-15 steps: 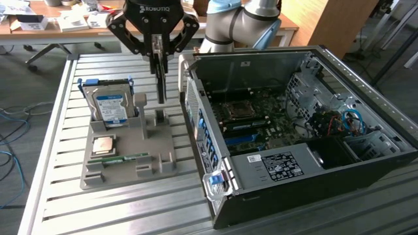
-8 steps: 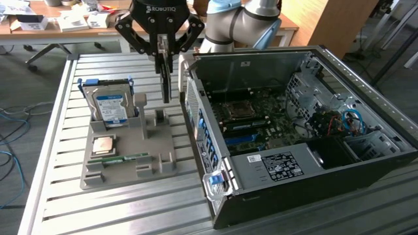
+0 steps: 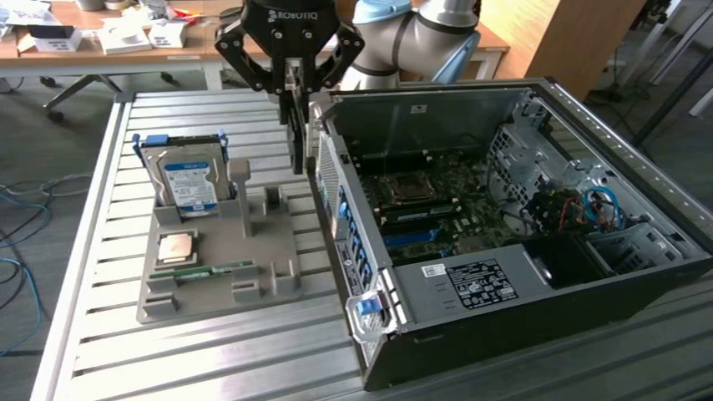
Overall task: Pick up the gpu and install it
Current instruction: 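Pick up the gpu and move the gpu toward the slot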
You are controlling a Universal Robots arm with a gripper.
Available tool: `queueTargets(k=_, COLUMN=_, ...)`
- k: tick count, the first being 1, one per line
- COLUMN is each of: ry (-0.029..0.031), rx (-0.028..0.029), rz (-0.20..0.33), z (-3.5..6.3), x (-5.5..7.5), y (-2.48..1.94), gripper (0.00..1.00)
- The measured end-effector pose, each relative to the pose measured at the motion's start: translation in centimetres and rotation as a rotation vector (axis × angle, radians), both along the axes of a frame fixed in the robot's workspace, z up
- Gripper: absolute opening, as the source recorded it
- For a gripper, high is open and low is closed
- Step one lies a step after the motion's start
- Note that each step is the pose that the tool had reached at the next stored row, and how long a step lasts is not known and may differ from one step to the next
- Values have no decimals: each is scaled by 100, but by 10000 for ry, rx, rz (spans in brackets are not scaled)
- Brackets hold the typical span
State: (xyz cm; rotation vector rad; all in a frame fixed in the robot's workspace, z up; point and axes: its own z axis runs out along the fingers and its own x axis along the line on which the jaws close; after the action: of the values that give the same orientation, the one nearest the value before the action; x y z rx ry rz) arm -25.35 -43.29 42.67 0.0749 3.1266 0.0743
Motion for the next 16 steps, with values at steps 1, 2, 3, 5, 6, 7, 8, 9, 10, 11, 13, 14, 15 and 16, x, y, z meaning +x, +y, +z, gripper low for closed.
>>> queueTargets(k=1, ry=1, rx=-1, rz=-1, z=0, x=20, y=0, gripper=26)
queueTargets(k=2, ry=-1, rx=1, rz=-1, z=0, x=41, y=0, gripper=26)
queueTargets(k=3, ry=0, rx=0, rz=-1, z=0, x=61, y=0, gripper=26)
queueTargets(k=5, ry=0, rx=0, rz=-1, z=0, x=103, y=0, gripper=26)
queueTargets(k=6, ry=1, rx=-1, rz=0, z=1, x=126, y=0, gripper=26)
queueTargets(k=7, ry=1, rx=-1, rz=0, z=1, x=149, y=0, gripper=26)
queueTargets(k=8, ry=1, rx=0, rz=0, z=0, x=171, y=0, gripper=26)
queueTargets(k=9, ry=1, rx=-1, rz=1, z=0, x=195, y=0, gripper=26)
queueTargets(k=10, ry=0, rx=0, rz=0, z=0, x=218, y=0, gripper=26)
queueTargets(k=11, ry=0, rx=0, rz=-1, z=0, x=245, y=0, gripper=26)
queueTargets(k=13, ry=1, rx=-1, rz=-1, z=0, x=296, y=0, gripper=26)
queueTargets(k=14, ry=-1, rx=0, rz=0, z=0, x=323, y=0, gripper=26)
queueTargets(k=15, ry=0, rx=0, rz=0, z=0, x=349, y=0, gripper=26)
queueTargets(k=16, ry=0, rx=0, rz=0, z=0, x=376, y=0, gripper=26)
